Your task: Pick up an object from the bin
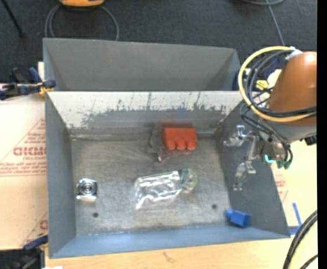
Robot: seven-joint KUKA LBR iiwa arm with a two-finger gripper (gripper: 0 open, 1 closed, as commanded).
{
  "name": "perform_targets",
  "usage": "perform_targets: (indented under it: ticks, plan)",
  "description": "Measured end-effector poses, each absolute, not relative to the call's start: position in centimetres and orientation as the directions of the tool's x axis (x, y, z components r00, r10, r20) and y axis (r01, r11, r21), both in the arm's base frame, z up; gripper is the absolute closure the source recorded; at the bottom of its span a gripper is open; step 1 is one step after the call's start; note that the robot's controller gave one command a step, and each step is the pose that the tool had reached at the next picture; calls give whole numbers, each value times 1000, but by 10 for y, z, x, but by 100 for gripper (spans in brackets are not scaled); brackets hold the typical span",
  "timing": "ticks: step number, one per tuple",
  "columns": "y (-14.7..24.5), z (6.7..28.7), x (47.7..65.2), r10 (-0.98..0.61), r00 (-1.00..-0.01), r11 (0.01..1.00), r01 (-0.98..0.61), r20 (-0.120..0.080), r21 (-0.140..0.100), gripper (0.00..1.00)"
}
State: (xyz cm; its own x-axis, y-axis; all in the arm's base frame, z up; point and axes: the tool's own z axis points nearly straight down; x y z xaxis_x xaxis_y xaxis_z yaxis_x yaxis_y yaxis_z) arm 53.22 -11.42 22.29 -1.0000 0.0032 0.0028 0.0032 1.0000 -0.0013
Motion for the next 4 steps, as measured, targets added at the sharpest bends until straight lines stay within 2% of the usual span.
perform_targets:
  ticks: [1, 2, 3, 4]
  plan:
    - [-70, 131, 544, -16, -1000, 1000, -16, 4, 1, 0]
    - [51, 102, 553, -121, -993, 993, -121, -1, 3, 0]
    - [47, 103, 554, -119, -993, 993, -119, -3, 0, 100]
    - [18, 129, 500, 27, -1000, 1000, 27, 2, 0, 100]
